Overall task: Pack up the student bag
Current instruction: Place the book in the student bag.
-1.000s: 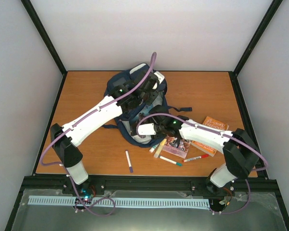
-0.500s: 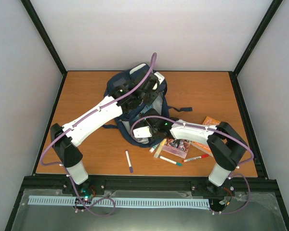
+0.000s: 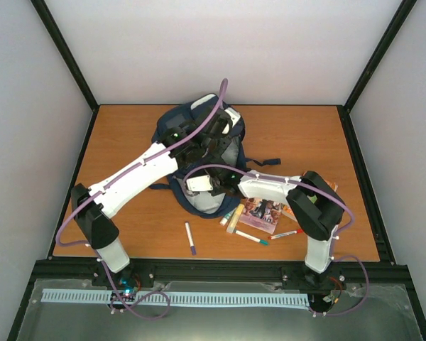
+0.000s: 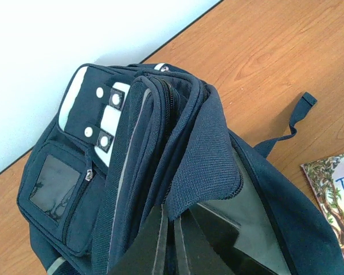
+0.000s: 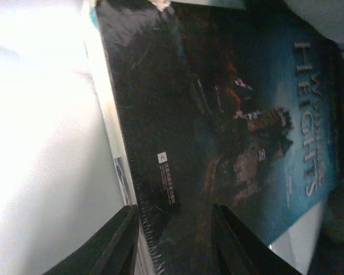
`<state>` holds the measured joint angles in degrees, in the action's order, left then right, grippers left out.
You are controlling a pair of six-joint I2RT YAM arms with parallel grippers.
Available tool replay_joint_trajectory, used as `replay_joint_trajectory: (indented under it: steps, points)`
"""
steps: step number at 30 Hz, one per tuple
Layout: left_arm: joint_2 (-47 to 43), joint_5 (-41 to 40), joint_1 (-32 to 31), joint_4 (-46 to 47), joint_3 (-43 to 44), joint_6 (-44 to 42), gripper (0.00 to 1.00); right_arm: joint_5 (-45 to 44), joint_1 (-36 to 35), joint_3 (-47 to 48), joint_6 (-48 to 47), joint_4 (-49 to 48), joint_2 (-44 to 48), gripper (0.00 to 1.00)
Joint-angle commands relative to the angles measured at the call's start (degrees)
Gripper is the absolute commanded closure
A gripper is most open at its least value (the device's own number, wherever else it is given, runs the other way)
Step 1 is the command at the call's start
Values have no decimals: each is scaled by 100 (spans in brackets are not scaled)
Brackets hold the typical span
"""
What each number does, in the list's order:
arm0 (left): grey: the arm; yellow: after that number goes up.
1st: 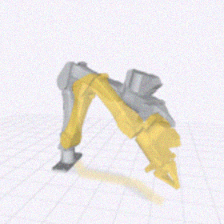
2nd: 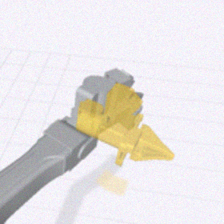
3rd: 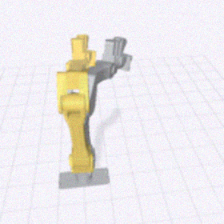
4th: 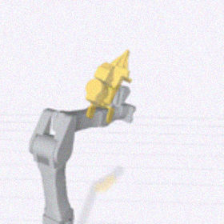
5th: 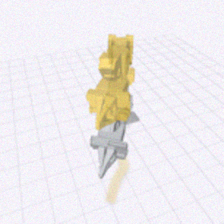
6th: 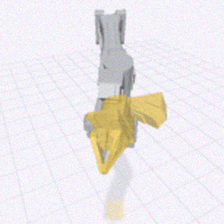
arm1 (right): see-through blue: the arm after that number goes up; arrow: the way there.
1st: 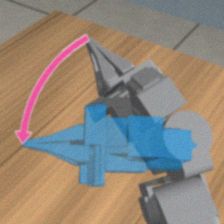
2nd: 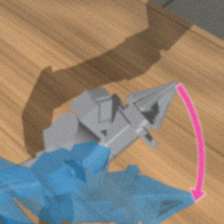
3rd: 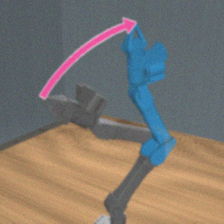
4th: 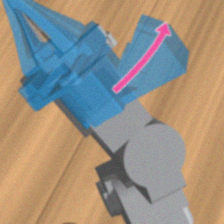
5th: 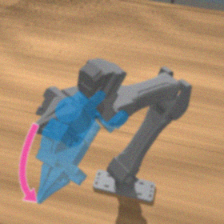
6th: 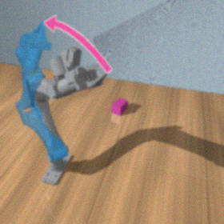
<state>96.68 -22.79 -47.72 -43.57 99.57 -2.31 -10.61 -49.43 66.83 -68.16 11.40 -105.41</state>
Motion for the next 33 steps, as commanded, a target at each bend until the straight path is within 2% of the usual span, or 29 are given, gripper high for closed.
replay_joint_trajectory:
  steps: [1, 12, 14, 19, 25, 27, 30, 33]
  points:
    - [-329, -9, 70, 179, 91, 132, 99, -369, 101, 258, -344, -738, -183, 63]
    - [-452, 105, 70, 158, 37, 125, 99, -312, 276, 166, -568, -1697, -478, 66]
    - [-464, 86, 75, 133, 32, 125, 99, -215, 268, 110, -548, -1515, -389, 66]
    - [-553, 34, 74, 167, -63, 78, 99, 686, 247, -50, -549, -290, 220, 66]
    - [-676, 25, 73, 292, -192, 27, 99, 675, 21, -403, -748, -195, 544, 63]
    - [-764, 106, 70, 422, -283, 18, 99, 649, -25, -324, -757, -182, 466, 68]
    - [-774, 164, 78, 395, -214, -2, 99, 739, -66, -33, -694, 94, 202, 83]
    - [-741, 168, 79, 299, -108, -13, 99, 735, -83, 133, -747, 109, -74, 89]
